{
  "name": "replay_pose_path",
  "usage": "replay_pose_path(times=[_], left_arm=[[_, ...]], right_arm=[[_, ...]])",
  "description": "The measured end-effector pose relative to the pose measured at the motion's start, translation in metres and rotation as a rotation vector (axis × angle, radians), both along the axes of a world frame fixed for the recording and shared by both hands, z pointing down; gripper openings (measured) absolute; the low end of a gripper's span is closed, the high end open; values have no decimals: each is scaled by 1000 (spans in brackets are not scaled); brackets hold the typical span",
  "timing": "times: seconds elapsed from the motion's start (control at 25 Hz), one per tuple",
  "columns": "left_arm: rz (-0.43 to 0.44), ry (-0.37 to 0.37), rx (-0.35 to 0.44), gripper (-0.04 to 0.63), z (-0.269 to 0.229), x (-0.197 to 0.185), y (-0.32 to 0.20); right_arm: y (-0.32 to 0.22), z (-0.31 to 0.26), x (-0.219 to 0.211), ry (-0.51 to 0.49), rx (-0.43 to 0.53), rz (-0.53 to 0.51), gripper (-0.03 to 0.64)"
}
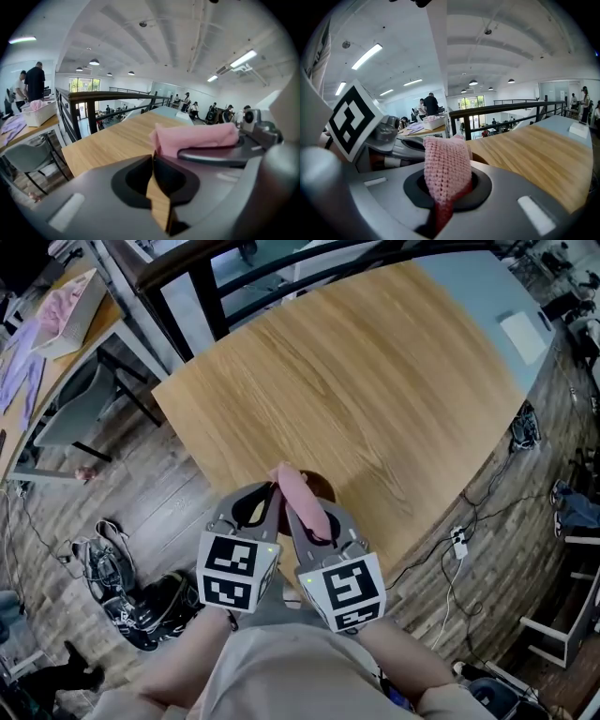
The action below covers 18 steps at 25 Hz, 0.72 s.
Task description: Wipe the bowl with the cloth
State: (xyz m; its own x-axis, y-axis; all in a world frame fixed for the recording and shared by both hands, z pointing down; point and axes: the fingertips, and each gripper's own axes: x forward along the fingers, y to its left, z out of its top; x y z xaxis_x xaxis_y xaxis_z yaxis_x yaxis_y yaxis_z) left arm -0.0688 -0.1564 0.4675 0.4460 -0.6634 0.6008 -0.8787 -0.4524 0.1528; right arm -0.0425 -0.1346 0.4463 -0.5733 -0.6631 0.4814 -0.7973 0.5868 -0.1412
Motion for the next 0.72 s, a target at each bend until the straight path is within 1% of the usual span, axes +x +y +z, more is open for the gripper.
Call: replay_pose_path(times=[0.16,0.32,0.48,0.6,0.72], left_arm=[[55,-43,67,15,-38,7,21],[112,-85,116,15,-65,11,37],[162,-164,172,15,-86,13,49],[171,-206,215,15,-100,13,55],[172,-234,240,14,-112,15,58]], right_arm=[[15,-24,0,13,18,5,15],[24,-47,4,24,41,13,15],[30,-64,5,58,69,-5,15],[35,-73,5,92,92,-24,15],[34,-82,7,152,129,-25,15]])
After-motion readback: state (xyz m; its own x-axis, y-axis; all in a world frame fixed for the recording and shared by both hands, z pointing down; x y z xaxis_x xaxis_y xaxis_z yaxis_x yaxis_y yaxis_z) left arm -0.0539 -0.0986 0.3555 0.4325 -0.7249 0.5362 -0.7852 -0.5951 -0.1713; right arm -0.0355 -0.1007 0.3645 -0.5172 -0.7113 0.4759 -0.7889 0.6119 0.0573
